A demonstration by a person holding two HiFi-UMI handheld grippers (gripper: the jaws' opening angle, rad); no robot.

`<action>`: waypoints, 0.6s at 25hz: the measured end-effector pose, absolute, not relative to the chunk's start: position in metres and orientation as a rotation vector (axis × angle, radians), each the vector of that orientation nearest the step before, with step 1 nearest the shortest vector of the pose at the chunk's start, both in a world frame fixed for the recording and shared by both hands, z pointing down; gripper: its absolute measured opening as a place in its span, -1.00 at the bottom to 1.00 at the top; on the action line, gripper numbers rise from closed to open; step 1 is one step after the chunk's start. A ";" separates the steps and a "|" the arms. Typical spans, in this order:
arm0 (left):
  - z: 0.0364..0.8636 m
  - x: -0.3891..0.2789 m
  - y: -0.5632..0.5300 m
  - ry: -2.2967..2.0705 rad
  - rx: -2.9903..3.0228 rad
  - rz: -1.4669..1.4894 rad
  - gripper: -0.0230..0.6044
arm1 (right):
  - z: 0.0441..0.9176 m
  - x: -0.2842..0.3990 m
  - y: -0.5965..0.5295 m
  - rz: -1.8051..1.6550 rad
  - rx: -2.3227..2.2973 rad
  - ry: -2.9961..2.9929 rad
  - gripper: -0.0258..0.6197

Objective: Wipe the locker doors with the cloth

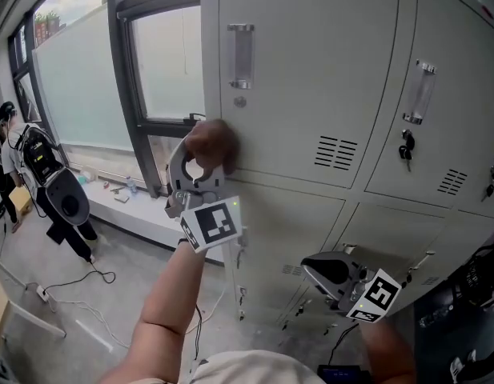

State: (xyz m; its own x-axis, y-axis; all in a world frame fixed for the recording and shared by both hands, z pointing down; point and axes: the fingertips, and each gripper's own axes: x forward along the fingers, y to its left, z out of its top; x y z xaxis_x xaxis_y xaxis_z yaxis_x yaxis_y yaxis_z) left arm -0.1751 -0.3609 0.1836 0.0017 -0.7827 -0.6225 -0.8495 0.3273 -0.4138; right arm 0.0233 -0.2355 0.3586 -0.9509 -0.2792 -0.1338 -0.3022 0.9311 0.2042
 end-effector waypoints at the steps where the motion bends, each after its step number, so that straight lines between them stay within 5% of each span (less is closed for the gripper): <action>1: 0.181 -0.183 -0.362 1.792 -1.439 0.088 -0.70 | 0.358 0.019 -0.236 0.339 -0.441 2.987 -0.86; 6: 0.150 -0.198 -0.364 1.824 -1.434 0.146 -0.70 | 0.351 0.008 -0.231 0.342 -0.420 2.981 -0.86; 15: 0.131 -0.066 -0.345 1.541 -1.544 0.243 -0.70 | 0.348 0.042 -0.229 0.336 -0.564 2.956 -0.86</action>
State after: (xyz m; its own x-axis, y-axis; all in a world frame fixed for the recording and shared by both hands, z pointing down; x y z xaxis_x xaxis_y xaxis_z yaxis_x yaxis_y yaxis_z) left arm -0.0657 -0.3452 0.1314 0.1995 -0.6926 -0.6932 -0.8725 0.1965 -0.4474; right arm 0.0421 -0.2287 0.3485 -0.9243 -0.3500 -0.1520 -0.3752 0.9063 0.1948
